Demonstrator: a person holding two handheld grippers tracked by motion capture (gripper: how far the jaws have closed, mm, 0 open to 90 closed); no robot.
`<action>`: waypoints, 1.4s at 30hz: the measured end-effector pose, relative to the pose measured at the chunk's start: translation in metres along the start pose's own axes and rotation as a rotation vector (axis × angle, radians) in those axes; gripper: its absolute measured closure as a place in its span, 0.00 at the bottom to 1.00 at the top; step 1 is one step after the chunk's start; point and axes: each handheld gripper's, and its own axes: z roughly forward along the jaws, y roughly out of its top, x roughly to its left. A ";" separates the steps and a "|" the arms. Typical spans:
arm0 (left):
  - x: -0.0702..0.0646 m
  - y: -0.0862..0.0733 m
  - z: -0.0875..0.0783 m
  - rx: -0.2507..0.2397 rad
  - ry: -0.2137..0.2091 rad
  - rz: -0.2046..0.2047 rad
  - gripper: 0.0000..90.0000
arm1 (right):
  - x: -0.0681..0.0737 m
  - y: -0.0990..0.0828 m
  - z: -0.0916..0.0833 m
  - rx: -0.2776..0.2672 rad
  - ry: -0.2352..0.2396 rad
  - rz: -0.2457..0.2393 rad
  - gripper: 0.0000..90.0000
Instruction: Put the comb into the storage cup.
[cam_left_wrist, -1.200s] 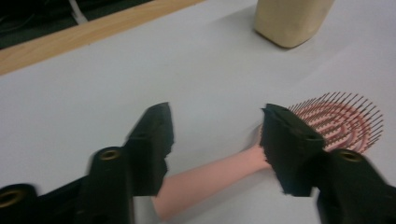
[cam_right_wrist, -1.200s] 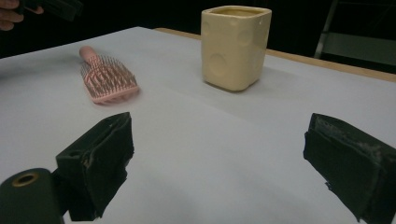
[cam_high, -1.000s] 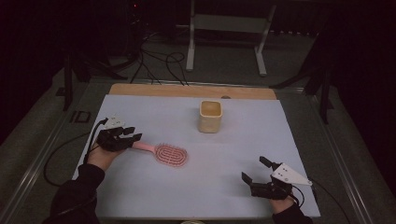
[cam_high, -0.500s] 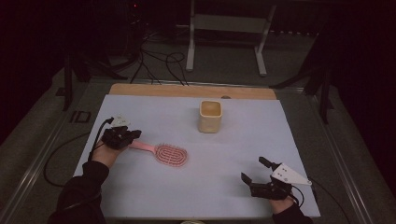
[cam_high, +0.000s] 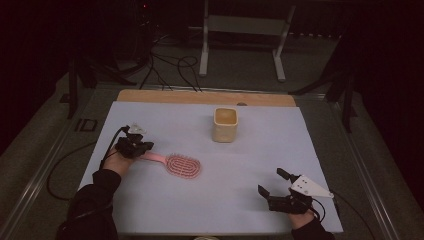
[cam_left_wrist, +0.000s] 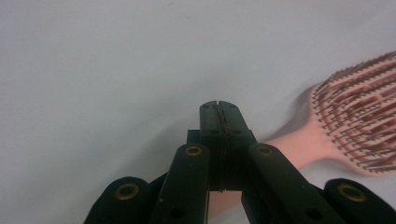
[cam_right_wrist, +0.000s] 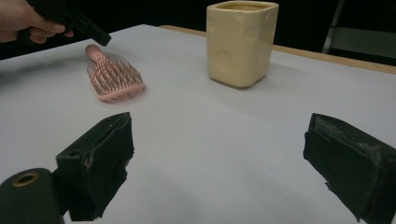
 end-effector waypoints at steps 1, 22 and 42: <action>0.000 0.000 0.002 0.004 0.005 0.006 1.00 | 0.000 0.000 0.000 0.000 0.000 0.000 0.09; 0.002 -0.003 0.013 0.075 0.001 0.015 1.00 | -0.001 0.000 0.000 0.000 0.003 0.011 0.09; -0.017 -0.025 -0.008 0.124 -0.018 0.074 1.00 | 0.000 0.001 -0.001 -0.001 -0.005 0.016 0.09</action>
